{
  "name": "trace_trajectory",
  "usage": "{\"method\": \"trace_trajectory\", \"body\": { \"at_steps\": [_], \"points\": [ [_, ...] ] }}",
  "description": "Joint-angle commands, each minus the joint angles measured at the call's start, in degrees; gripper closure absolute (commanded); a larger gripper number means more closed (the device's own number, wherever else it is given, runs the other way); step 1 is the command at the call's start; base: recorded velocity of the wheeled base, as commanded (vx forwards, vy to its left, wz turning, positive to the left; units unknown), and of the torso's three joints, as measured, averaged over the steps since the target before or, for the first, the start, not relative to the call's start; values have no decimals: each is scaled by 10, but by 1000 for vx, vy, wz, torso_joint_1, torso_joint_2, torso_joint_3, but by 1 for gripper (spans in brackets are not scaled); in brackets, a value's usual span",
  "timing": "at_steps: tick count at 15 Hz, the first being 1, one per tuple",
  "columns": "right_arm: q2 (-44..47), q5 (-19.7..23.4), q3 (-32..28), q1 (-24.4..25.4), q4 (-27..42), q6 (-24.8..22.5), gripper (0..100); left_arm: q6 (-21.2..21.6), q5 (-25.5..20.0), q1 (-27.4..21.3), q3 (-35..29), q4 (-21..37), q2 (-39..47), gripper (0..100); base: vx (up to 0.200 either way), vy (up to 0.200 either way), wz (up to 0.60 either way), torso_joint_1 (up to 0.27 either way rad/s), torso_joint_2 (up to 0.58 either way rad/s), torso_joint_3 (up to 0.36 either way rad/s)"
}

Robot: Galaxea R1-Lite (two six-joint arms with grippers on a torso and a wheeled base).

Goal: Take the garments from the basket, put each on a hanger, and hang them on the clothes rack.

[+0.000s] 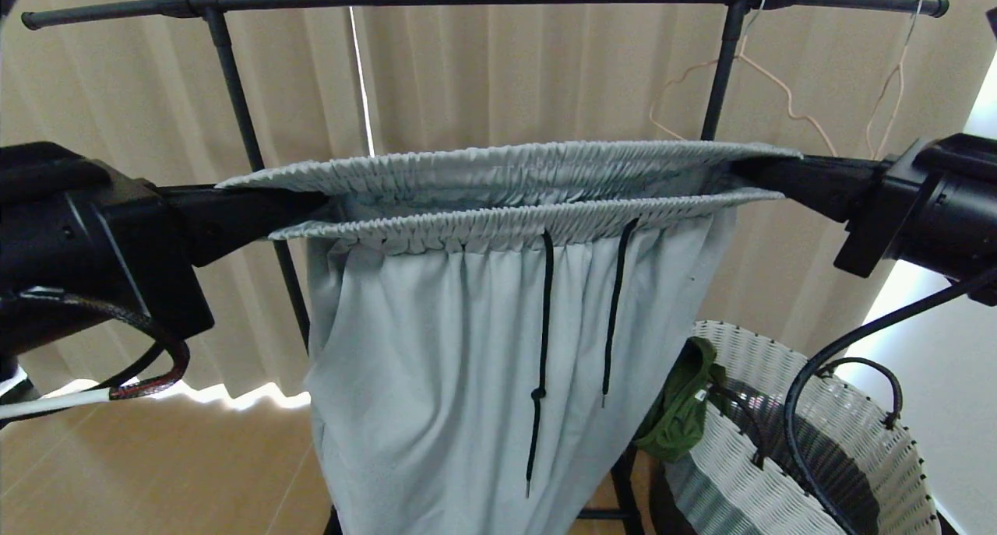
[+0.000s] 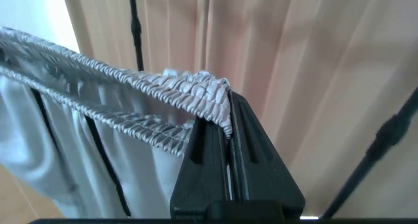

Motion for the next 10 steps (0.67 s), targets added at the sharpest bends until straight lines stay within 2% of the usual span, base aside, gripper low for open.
{"method": "trace_trajectory", "body": {
  "at_steps": [1, 5, 7, 10],
  "points": [
    [8, 1, -18, 0, -4, 5, 100, -1, 1, 3, -41, 28, 3, 100, 0, 0, 0, 0, 0, 0],
    [13, -3, -23, 0, 0, 6, 100, 8, 4, 4, -10, 18, 14, 100, 0, 0, 0, 0, 0, 0],
    [12, -7, -10, -4, 9, 5, 100, 49, 2, 2, 12, -23, 12, 100, 0, 0, 0, 0, 0, 0],
    [17, -10, -32, -31, 82, 5, 100, 54, 3, 2, 5, -27, 58, 100, 0, 0, 0, 0, 0, 0]
  ]
}}
